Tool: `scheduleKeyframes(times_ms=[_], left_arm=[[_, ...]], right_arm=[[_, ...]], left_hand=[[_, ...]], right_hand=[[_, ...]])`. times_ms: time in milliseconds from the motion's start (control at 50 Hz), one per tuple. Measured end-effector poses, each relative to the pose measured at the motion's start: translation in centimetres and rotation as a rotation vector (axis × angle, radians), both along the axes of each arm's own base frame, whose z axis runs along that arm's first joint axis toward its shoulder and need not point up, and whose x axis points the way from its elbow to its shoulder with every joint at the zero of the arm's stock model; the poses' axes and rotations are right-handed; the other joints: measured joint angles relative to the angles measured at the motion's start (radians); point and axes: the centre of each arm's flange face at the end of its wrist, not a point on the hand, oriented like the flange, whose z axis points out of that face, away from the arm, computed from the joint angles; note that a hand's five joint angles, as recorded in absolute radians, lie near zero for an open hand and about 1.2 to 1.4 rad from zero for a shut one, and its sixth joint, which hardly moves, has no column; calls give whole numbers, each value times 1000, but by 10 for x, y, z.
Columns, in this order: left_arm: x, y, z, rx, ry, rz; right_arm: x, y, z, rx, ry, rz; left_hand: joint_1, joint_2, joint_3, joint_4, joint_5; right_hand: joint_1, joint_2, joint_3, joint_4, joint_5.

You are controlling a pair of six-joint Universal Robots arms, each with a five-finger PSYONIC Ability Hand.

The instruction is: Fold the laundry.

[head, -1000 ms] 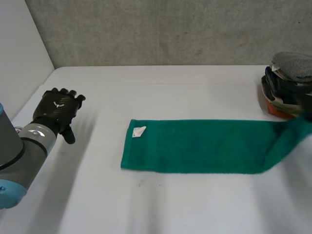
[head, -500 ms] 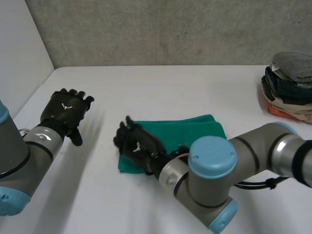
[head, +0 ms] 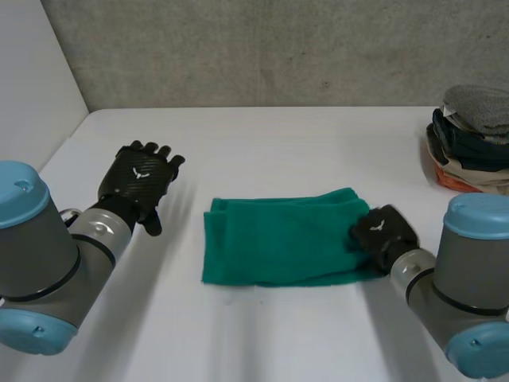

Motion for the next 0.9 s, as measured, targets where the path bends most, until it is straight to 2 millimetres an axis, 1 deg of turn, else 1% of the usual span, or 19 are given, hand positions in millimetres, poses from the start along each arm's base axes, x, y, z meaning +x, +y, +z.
scheduleKeyframes(times_ms=[60,100,180,220,260,340,400,420,440,480,540,620,640,680,700,780,800,840,900], left_arm=[[0,1,0,0,0,0],[1,1,1,-2,1,0],[1,2,4,-7,3,2],[2,3,5,-10,4,3],[2,3,6,-10,4,3],[3,4,5,-7,4,4],[2,4,5,-7,5,3],[2,4,5,-8,7,3],[2,4,6,-10,10,2],[-1,2,9,-17,26,-1],[-10,1,15,-28,68,-16],[-30,1,28,-36,159,-56],[-32,1,30,-36,169,-60],[-49,4,39,-35,240,-91],[-54,5,41,-33,260,-101],[-81,16,46,-5,340,-146],[-84,18,46,0,346,-151],[-104,30,39,45,379,-176],[-118,40,22,116,375,-168]], right_arm=[[3,-13,12,-158,40,-8],[12,-14,22,-242,51,12],[47,1,46,-386,37,128],[72,20,53,-426,16,230],[92,37,50,-432,0,326],[126,79,31,-393,-25,551],[139,100,14,-348,-35,673],[141,104,9,-334,-38,701],[142,107,4,-318,-40,718],[141,109,-1,-284,-53,719],[135,103,7,-247,-103,661],[114,78,45,-217,-259,509],[112,76,48,-214,-272,497],[92,59,72,-178,-396,386],[86,53,78,-160,-432,352],[61,34,91,-54,-532,205],[59,32,92,-46,-536,194],[44,20,93,25,-553,98],[37,10,88,93,-540,34]], left_hand=[[0,0,0,0,0],[0,0,0,0,0],[0,0,0,0,0],[0,0,0,0,0],[0,0,0,0,0],[0,0,0,0,0],[0,0,0,0,0],[0,0,0,0,0],[0,0,0,0,0],[0,0,0,0,0],[0,0,0,0,0],[0,0,0,0,0],[0,0,0,0,0],[0,0,0,0,0],[0,0,0,0,0],[0,0,0,0,0],[0,0,0,0,0],[0,0,0,0,0],[0,0,0,0,0]], right_hand=[[2,3,19,26,12],[2,3,19,27,13],[2,3,19,28,19],[2,3,19,28,21],[2,3,19,28,21],[2,3,19,28,21],[-16,-12,2,11,5],[-105,-131,-117,-112,-113],[-345,-357,-336,-331,-338],[-727,-755,-725,-724,-743],[-878,-948,-936,-939,-929],[-880,-960,-957,-960,-940],[-880,-960,-957,-960,-941],[-880,-960,-956,-960,-940],[-880,-960,-957,-960,-940],[-880,-960,-957,-960,-940],[-880,-960,-957,-960,-940],[-880,-960,-957,-960,-940],[-880,-960,-957,-960,-940]])
